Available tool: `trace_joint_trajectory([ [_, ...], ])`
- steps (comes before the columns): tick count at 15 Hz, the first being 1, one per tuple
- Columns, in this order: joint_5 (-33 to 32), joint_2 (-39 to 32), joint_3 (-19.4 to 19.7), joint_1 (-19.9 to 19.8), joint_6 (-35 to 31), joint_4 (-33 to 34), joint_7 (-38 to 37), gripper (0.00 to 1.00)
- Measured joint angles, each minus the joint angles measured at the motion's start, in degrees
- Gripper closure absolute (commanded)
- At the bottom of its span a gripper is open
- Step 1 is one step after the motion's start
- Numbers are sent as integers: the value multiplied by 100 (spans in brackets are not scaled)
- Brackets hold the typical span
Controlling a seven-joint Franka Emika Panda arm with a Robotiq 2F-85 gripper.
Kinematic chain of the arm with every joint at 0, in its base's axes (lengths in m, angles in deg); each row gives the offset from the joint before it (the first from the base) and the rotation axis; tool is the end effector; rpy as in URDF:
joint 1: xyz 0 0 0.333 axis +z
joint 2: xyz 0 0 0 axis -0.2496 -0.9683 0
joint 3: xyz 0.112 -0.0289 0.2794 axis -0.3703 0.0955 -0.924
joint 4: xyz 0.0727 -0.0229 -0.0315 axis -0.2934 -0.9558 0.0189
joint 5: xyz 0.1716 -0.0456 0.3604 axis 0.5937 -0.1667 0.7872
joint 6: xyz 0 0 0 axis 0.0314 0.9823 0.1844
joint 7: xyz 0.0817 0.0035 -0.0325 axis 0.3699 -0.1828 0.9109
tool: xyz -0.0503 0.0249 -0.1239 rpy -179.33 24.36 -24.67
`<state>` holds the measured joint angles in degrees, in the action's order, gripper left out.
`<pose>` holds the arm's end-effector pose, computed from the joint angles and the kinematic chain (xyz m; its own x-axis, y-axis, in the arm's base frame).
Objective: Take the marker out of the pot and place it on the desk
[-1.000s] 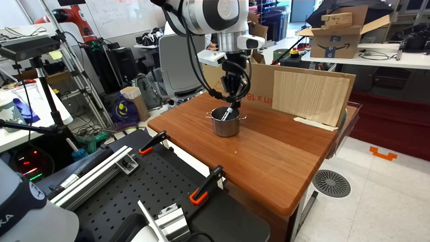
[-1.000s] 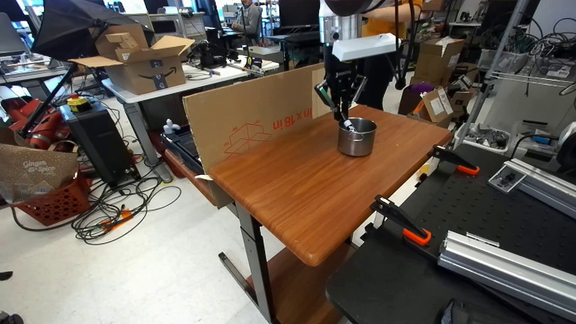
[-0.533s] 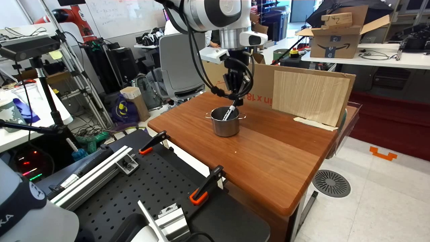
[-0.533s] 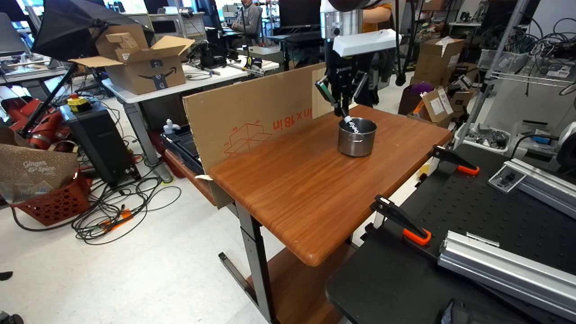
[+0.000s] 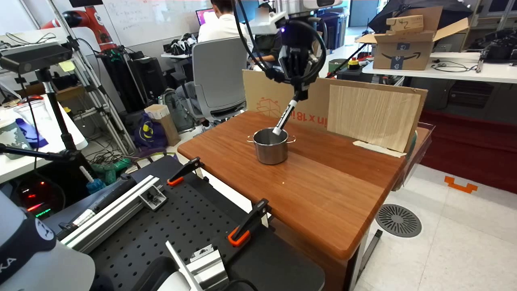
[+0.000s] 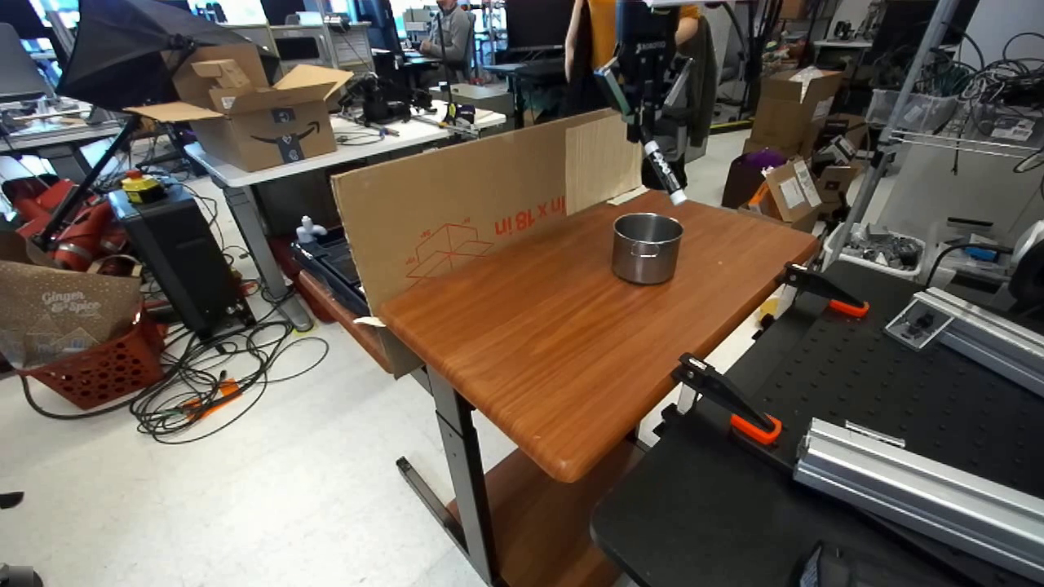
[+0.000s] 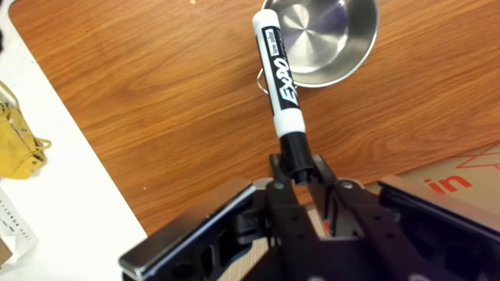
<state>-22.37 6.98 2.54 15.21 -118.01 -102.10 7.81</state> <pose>0.5884 -0.0496 0.2573 0.9428 -0.3331 0.0111 -0.3331 -0.9406 0.0657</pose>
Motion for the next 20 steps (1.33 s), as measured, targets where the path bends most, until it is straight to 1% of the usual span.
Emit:
trace_joint_trajectory([
  [4, 2, 70, 110, -322, 24, 38, 194, 95],
  [8, 45, -138, 161, -542, 2, 139, 304, 95],
  [12, 52, -660, 164, -601, -111, 460, 308, 95],
  [20, 52, -1919, 213, -683, -303, 1199, 308, 95],
])
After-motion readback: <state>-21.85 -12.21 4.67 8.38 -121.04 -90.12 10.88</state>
